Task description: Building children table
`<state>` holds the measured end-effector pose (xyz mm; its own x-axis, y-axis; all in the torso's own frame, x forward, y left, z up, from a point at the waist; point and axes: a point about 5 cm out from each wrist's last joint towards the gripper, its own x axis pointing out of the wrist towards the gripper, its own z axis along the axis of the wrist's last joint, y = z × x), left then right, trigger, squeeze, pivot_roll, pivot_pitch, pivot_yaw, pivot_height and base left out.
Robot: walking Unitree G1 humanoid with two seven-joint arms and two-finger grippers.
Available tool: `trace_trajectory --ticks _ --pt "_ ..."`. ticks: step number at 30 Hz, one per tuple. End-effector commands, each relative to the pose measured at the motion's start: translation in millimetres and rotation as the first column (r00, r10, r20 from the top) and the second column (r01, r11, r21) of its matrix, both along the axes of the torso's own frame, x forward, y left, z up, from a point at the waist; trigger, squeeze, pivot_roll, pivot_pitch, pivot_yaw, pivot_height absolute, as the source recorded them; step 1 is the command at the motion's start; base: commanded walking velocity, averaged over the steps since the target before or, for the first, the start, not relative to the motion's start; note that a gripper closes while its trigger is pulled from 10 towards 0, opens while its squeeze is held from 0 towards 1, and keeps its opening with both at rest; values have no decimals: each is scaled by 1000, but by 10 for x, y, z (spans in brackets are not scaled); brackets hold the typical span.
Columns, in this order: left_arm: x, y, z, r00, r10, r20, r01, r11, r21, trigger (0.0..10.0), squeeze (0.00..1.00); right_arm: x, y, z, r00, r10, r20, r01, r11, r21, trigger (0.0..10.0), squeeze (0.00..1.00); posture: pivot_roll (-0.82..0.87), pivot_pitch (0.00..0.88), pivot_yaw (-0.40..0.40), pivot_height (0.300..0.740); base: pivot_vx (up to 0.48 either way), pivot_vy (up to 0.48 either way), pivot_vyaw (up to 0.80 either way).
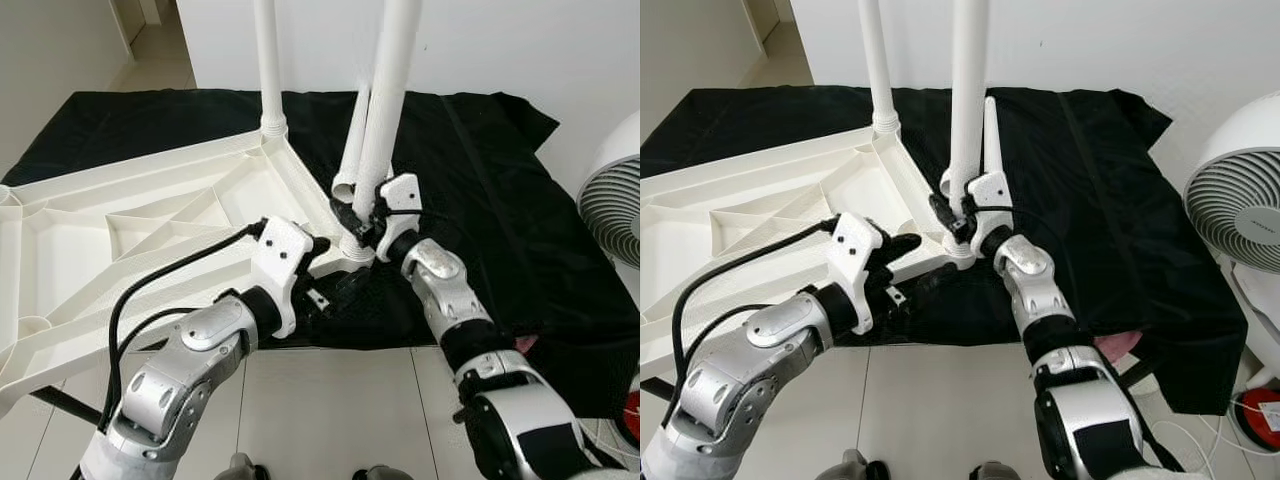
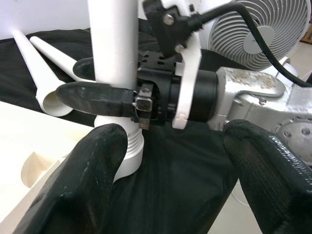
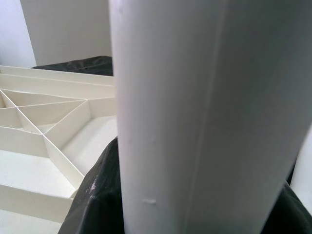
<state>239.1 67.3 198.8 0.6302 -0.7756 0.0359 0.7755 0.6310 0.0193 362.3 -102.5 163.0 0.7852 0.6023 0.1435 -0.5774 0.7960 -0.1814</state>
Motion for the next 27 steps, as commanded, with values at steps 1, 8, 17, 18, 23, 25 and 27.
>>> trace_trajectory --ticks 1,8,17,18,23,25,27 --pt "-4 -4 25 1000 9 9 -9 1000 -1 10000 0 -77 -38 -320 992 -8 -129 4 999 -32 10000 0 -31 91 33 740 0 0 0" --pt "6 -12 30 1000 -1 12 1 1000 -2 10000 0 -92 -117 -402 985 -45 -166 42 999 -17 10000 0 -41 92 39 740 0 0 0" --pt "21 -37 43 1000 -7 16 7 1000 -5 10000 0 -17 -101 -338 981 -111 -161 109 994 -18 10000 0 -48 90 44 740 0 0 0" --pt "22 -37 44 1000 -7 16 7 1000 -5 10000 0 -18 -98 -334 981 -113 -159 112 994 -18 10000 0 -48 90 44 740 0 0 0" --pt "21 -35 54 1000 -1 20 1 1000 -10 10000 0 -33 -70 -326 974 -178 -137 179 984 -10 10000 0 -43 91 36 740 0 0 0" --pt "25 -33 54 1000 3 21 -2 1000 -12 10000 0 -47 -65 -332 969 -208 -131 210 978 -1 10000 0 -42 92 34 740 0 0 0" --pt "29 -32 54 1000 5 21 -5 1000 -12 10000 0 -56 -62 -336 965 -228 -127 231 973 7 10000 0 -42 92 34 740 0 0 0"
